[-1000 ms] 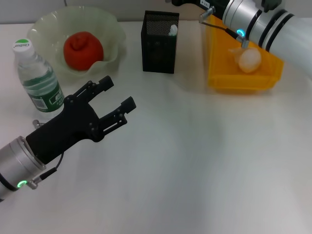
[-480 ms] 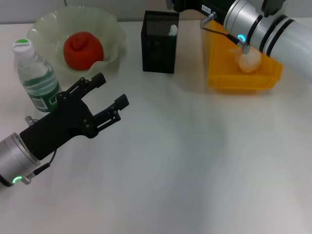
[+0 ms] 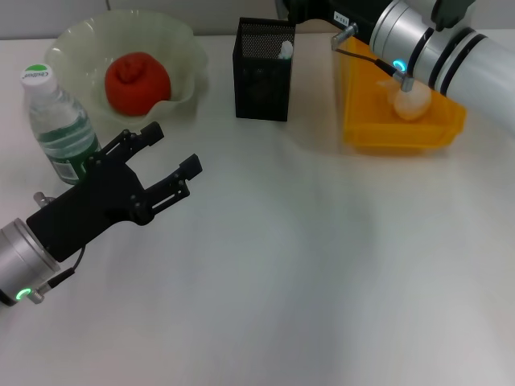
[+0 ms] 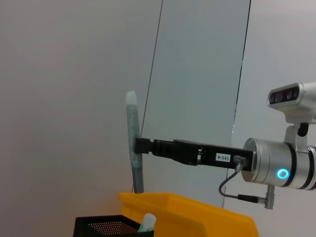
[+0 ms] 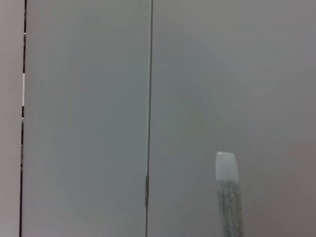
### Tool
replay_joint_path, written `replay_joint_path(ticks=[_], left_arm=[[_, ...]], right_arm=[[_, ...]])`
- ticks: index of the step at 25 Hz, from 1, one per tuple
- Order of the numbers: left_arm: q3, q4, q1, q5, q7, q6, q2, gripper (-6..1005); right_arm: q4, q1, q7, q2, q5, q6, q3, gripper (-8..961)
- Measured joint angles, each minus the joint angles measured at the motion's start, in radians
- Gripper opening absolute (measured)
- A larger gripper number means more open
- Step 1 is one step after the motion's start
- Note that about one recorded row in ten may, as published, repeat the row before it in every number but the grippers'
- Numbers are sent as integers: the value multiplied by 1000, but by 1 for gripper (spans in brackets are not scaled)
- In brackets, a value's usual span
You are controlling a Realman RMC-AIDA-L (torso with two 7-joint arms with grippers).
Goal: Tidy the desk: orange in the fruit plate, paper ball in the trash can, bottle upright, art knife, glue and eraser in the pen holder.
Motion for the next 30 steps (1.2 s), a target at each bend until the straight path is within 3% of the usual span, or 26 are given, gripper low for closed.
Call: replay_joint_path(ticks=[30], left_arm=[[0, -3, -6, 0, 4, 1, -3, 813]], right_arm=[[4, -6, 4, 0, -1, -27, -2, 225]])
